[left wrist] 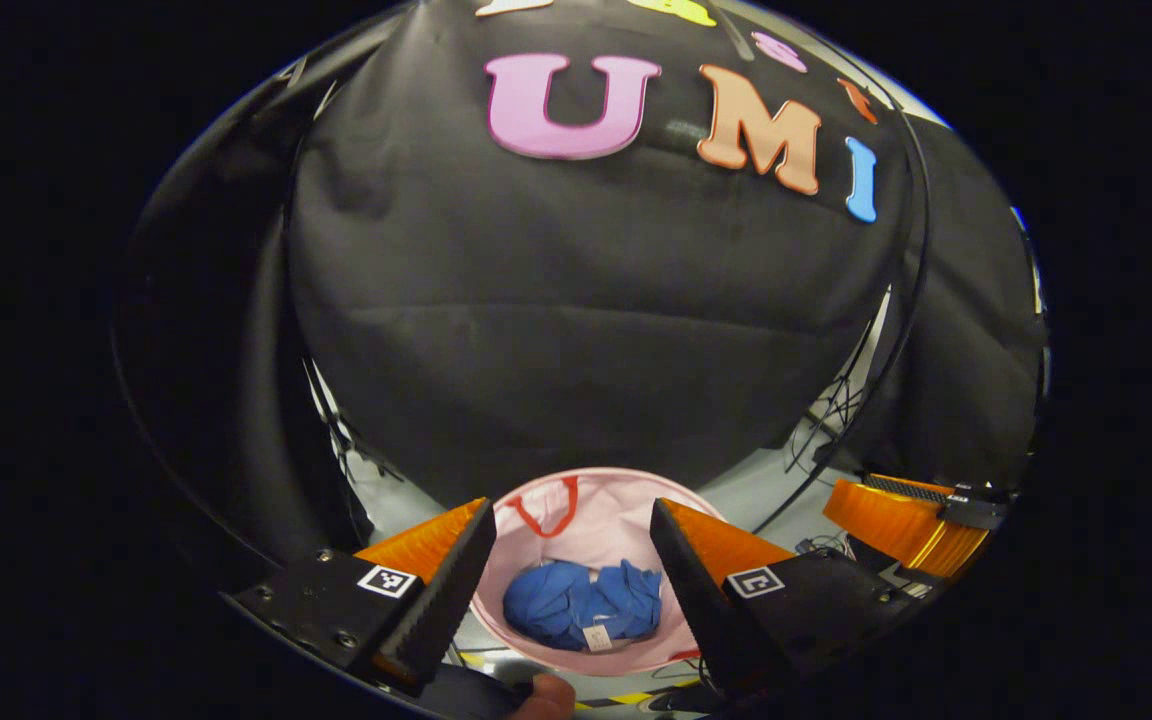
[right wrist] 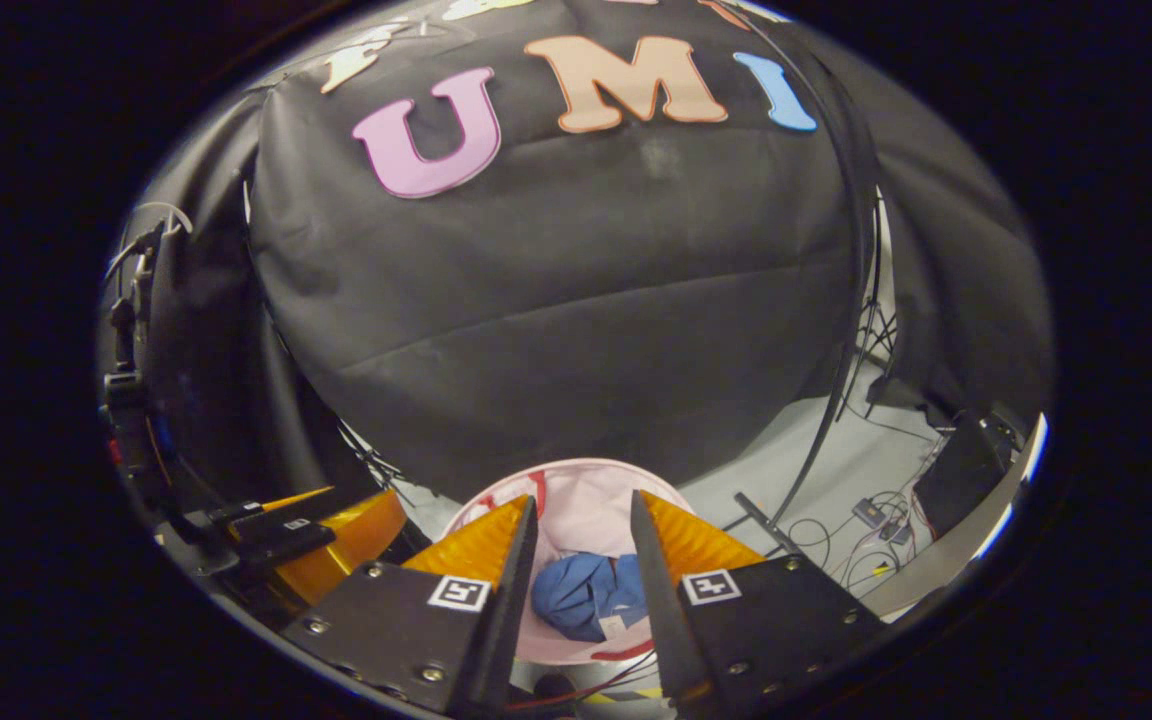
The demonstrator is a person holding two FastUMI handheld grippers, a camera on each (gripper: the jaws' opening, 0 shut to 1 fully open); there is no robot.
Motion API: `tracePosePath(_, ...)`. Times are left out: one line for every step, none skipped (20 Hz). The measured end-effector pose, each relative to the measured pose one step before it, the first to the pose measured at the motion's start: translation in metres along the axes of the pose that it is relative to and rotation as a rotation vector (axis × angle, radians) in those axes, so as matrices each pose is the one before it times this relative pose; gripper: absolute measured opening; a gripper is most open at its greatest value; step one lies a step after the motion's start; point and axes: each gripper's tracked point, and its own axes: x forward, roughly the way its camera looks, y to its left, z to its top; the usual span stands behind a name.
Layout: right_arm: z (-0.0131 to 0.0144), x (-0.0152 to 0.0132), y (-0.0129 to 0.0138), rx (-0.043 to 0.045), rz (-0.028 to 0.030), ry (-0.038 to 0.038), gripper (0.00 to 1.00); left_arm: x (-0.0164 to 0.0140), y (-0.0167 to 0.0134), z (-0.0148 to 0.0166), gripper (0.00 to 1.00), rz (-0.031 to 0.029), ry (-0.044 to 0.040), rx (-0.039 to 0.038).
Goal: Grasp the clothes on the hanger with both hands and then place them into the laundry hamper below.
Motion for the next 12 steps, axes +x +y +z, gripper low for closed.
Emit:
tracePosePath(0.01023, -0.00920, 0.00035, -0.00802, -0.00413, -0.02329, 0.58, -0.01033, -0.00208, 0.01553, 0.96, -0.00296, -0.03240, -0.00413)
tracePosePath(0.01076, -0.00950, 0.00045, -0.00700, -0.00185, -0.02308, 0.55, -0.00882, -0.00304, 0.01742, 0.97, -0.00605, -0.03475, -0.00529)
tracePosePath(0.01138, -0.00755, 0.00141, -0.00576, -0.00137, -0.02060, 0.60, -0.00593, 0.00157, 0.01314, 0.97, -0.00272, -0.02724, -0.00084)
tracePosePath(0.01035, -0.00907, 0.00101, -0.00747, -0.00011, -0.01940, 0.60, -0.00764, 0.00165, 0.01123, 0.96, 0.00024, -0.02505, 0.00205)
tracePosePath(0.01076, -0.00730, 0.00152, -0.00863, -0.00003, -0.02076, 0.60, -0.00806, 0.00008, 0.01431, 0.97, 0.00367, -0.02639, 0.00451)
tracePosePath(0.01463, -0.01031, 0.00328, -0.01051, 0.00804, -0.02770, 0.61, -0.00690, -0.00029, 0.01324, 0.97, 0.00214, -0.02934, 0.00270)
tracePosePath(0.01059, -0.00486, -0.00041, -0.00991, -0.00288, -0.02139, 0.72, -0.00686, -0.00140, 0.01281, 0.97, -0.00147, -0.02789, 0.00245)
tracePosePath(0.01291, -0.01073, 0.00040, -0.00910, -0.00060, -0.02486, 0.83, -0.00724, -0.00192, 0.01344, 0.93, -0.00044, -0.02409, 0.00107)
tracePosePath(0.01213, -0.00817, -0.00014, -0.00495, -0.00126, -0.02353, 0.97, -0.00798, -0.00127, 0.01263, 0.96, -0.00054, -0.02242, -0.00143)
tracePosePath(0.01436, -0.01032, 0.00046, -0.00667, -0.00203, -0.02454, 0.96, -0.00699, -0.00044, 0.01131, 0.96, 0.00067, -0.02067, -0.00251)
tracePosePath(0.01444, -0.00702, 0.00003, -0.00758, 0.00141, -0.02492, 0.95, -0.00642, -0.00026, 0.01293, 0.93, 0.00024, -0.02227, -0.00301)
tracePosePath(0.01267, -0.01108, 0.00157, -0.00740, 0.00532, -0.02987, 0.95, -0.00423, 0.00103, 0.01195, 0.96, 0.00060, -0.02311, -0.00313)
